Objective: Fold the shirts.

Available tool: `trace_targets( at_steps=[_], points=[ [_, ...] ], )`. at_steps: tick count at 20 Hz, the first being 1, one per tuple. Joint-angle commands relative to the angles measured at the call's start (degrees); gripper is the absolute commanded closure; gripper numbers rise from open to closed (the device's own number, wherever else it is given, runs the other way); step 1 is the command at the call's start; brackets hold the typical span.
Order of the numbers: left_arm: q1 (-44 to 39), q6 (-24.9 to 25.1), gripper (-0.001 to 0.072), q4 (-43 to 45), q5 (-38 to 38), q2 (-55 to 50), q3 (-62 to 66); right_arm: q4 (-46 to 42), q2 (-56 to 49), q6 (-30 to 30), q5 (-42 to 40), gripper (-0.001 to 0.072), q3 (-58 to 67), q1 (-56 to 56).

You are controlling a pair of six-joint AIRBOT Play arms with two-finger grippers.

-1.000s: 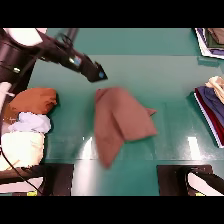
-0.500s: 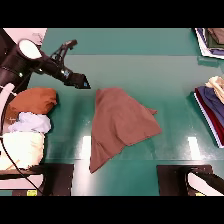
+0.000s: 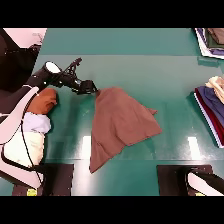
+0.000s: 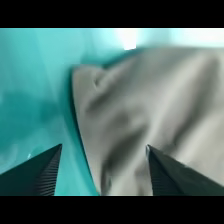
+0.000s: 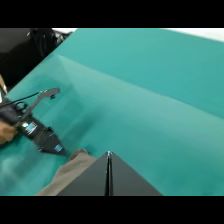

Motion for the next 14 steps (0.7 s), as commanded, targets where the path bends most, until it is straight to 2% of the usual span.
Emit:
trace_targets(
  at_steps=[1, 5, 6, 7, 8, 11, 14],
  points=[
    [-0.72, 0.7, 0.0102, -2.4, 3.85, -3.39, 0.44, 0.02, -0.13, 0.04, 1.84, 0.0694, 0.0, -0.02],
    [-2.86, 0.94, 0.0104, -3.26, 7.54, -4.24, 0.79, 0.17, -0.63, 0.07, 1.75, 0.0694, -0.9, -0.02],
    [-3.06, 0.74, 0.02, -3.45, 8.35, -4.24, 0.92, 0.17, -0.63, 0.07, 1.88, 0.0694, -1.84, -0.02],
    [-3.06, 0.74, 0.0457, -3.43, 8.33, -4.24, 1.42, 0.02, -0.37, 0.07, 2.1, 0.0694, -3.08, -0.02],
    [-2.93, 0.85, 0.0673, -3.41, 7.89, -4.11, 2.1, 0.02, 0.26, 0.07, 2.1, 0.0694, -5.2, -0.02],
    [-1.4, 0.74, 0.0678, -1.86, 3.76, -2.32, 5.81, -1.25, 2.82, 0.52, 2.73, 0.0694, -14.91, -0.02],
    [0.35, 0.76, 0.0678, 4.5, 2.58, 3.67, 7.76, -10.01, 6.6, 5.51, 2.43, 0.0694, -29.35, -0.02]
  ],
)
